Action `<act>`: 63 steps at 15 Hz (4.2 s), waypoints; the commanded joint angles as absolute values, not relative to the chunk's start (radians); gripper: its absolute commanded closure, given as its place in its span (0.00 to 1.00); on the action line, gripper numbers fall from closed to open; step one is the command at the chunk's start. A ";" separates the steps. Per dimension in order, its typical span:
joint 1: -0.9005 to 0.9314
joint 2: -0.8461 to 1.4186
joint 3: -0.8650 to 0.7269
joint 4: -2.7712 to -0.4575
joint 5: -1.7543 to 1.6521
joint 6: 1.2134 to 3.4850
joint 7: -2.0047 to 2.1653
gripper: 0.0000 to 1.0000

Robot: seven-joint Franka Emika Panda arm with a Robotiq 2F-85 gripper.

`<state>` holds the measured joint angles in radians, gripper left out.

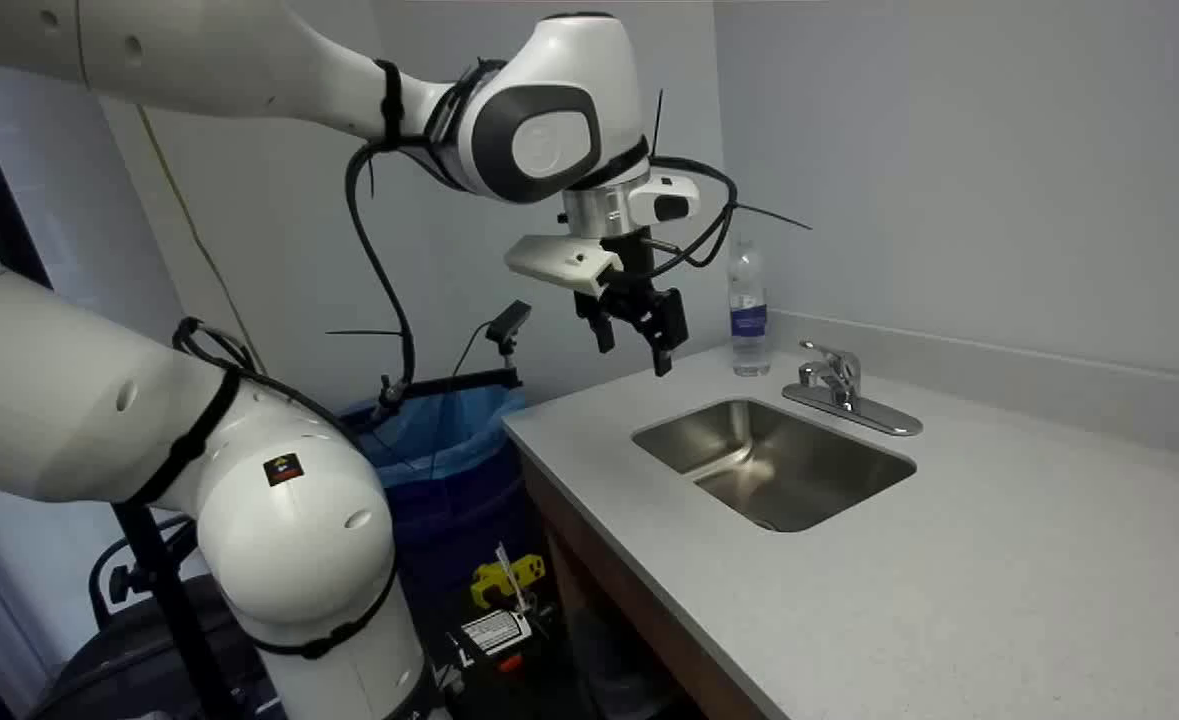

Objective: Move the nozzle from right to left

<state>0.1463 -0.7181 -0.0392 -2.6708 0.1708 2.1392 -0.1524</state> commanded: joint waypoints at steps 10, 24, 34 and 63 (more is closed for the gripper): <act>0.139 -0.717 -0.033 -2.668 0.175 2.135 -0.156 0.00; 0.139 -0.717 -0.033 -2.668 0.175 2.135 -0.156 0.00; 0.139 -0.717 -0.033 -2.668 0.175 2.135 -0.156 0.00; 0.107 -0.164 0.038 -2.168 0.114 2.161 -0.088 0.00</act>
